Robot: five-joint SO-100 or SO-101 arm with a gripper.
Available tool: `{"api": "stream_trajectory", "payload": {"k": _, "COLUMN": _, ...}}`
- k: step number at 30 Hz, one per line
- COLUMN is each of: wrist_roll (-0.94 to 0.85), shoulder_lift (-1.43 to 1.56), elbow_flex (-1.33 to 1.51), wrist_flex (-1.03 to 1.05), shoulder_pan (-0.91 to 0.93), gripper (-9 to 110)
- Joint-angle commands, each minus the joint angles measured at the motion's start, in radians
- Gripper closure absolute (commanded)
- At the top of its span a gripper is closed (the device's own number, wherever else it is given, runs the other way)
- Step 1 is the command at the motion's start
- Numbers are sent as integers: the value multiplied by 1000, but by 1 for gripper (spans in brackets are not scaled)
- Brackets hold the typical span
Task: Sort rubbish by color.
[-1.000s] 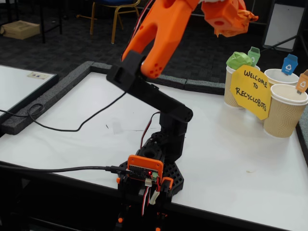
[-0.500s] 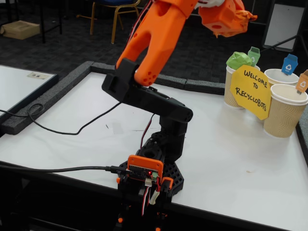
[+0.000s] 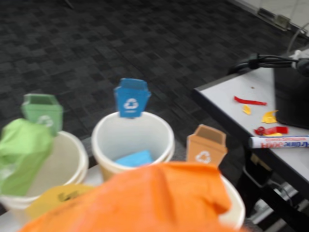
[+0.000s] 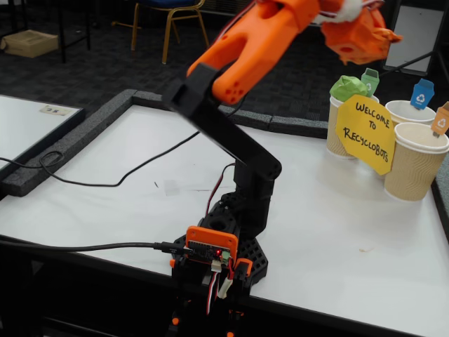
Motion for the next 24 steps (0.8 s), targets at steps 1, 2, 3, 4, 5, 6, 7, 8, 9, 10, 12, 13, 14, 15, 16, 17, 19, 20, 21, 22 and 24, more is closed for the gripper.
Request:
{"api": "stream_trajectory", "payload": {"k": 1, "wrist_roll": 3, "shoulder_lift": -75, "elbow_flex": -84, "wrist_flex": -106, "shoulder_pan": 63, "gripper": 101}}
{"api": "stream_trajectory", "payload": {"k": 2, "wrist_roll": -2, "shoulder_lift": -98, "elbow_flex": -92, "wrist_flex": -123, "shoulder_pan": 72, "gripper": 101}}
{"api": "stream_trajectory", "payload": {"k": 3, "wrist_roll": -20, "shoulder_lift": -121, "elbow_flex": -103, "wrist_flex": -133, "shoulder_pan": 80, "gripper": 101}}
{"api": "stream_trajectory", "payload": {"k": 4, "wrist_roll": -35, "shoulder_lift": -141, "elbow_flex": -112, "wrist_flex": -141, "shoulder_pan": 87, "gripper": 101}}
{"api": "stream_trajectory", "payload": {"k": 5, "wrist_roll": -63, "shoulder_lift": -160, "elbow_flex": -120, "wrist_flex": -146, "shoulder_pan": 92, "gripper": 101}}
{"api": "stream_trajectory", "payload": {"k": 6, "wrist_roll": -92, "shoulder_lift": -175, "elbow_flex": -124, "wrist_flex": -152, "shoulder_pan": 98, "gripper": 101}}
{"api": "stream_trajectory", "payload": {"k": 7, "wrist_roll": -117, "shoulder_lift": -187, "elbow_flex": -124, "wrist_flex": -163, "shoulder_pan": 106, "gripper": 101}}
{"api": "stream_trajectory", "payload": {"k": 8, "wrist_roll": -153, "shoulder_lift": -198, "elbow_flex": -124, "wrist_flex": -170, "shoulder_pan": 110, "gripper": 101}}
{"api": "stream_trajectory", "payload": {"k": 9, "wrist_roll": -190, "shoulder_lift": -210, "elbow_flex": -124, "wrist_flex": -176, "shoulder_pan": 115, "gripper": 101}}
{"api": "stream_trajectory", "payload": {"k": 10, "wrist_roll": -202, "shoulder_lift": -222, "elbow_flex": -124, "wrist_flex": -195, "shoulder_pan": 124, "gripper": 101}}
{"api": "stream_trajectory", "payload": {"k": 12, "wrist_roll": -253, "shoulder_lift": -247, "elbow_flex": -126, "wrist_flex": -227, "shoulder_pan": 137, "gripper": 101}}
{"api": "stream_trajectory", "payload": {"k": 13, "wrist_roll": -281, "shoulder_lift": -258, "elbow_flex": -126, "wrist_flex": -239, "shoulder_pan": 141, "gripper": 101}}
{"api": "stream_trajectory", "payload": {"k": 14, "wrist_roll": -316, "shoulder_lift": -268, "elbow_flex": -126, "wrist_flex": -249, "shoulder_pan": 144, "gripper": 101}}
{"api": "stream_trajectory", "payload": {"k": 15, "wrist_roll": -350, "shoulder_lift": -279, "elbow_flex": -126, "wrist_flex": -255, "shoulder_pan": 147, "gripper": 101}}
{"api": "stream_trajectory", "payload": {"k": 16, "wrist_roll": -379, "shoulder_lift": -290, "elbow_flex": -126, "wrist_flex": -265, "shoulder_pan": 152, "gripper": 101}}
{"api": "stream_trajectory", "payload": {"k": 17, "wrist_roll": -425, "shoulder_lift": -302, "elbow_flex": -126, "wrist_flex": -273, "shoulder_pan": 153, "gripper": 101}}
{"api": "stream_trajectory", "payload": {"k": 19, "wrist_roll": -491, "shoulder_lift": -325, "elbow_flex": -126, "wrist_flex": -299, "shoulder_pan": 160, "gripper": 101}}
{"api": "stream_trajectory", "payload": {"k": 20, "wrist_roll": -525, "shoulder_lift": -337, "elbow_flex": -126, "wrist_flex": -316, "shoulder_pan": 163, "gripper": 101}}
{"api": "stream_trajectory", "payload": {"k": 21, "wrist_roll": -569, "shoulder_lift": -351, "elbow_flex": -127, "wrist_flex": -325, "shoulder_pan": 164, "gripper": 101}}
{"api": "stream_trajectory", "payload": {"k": 22, "wrist_roll": -597, "shoulder_lift": -365, "elbow_flex": -127, "wrist_flex": -344, "shoulder_pan": 167, "gripper": 101}}
{"api": "stream_trajectory", "payload": {"k": 24, "wrist_roll": -658, "shoulder_lift": -396, "elbow_flex": -141, "wrist_flex": -359, "shoulder_pan": 169, "gripper": 101}}
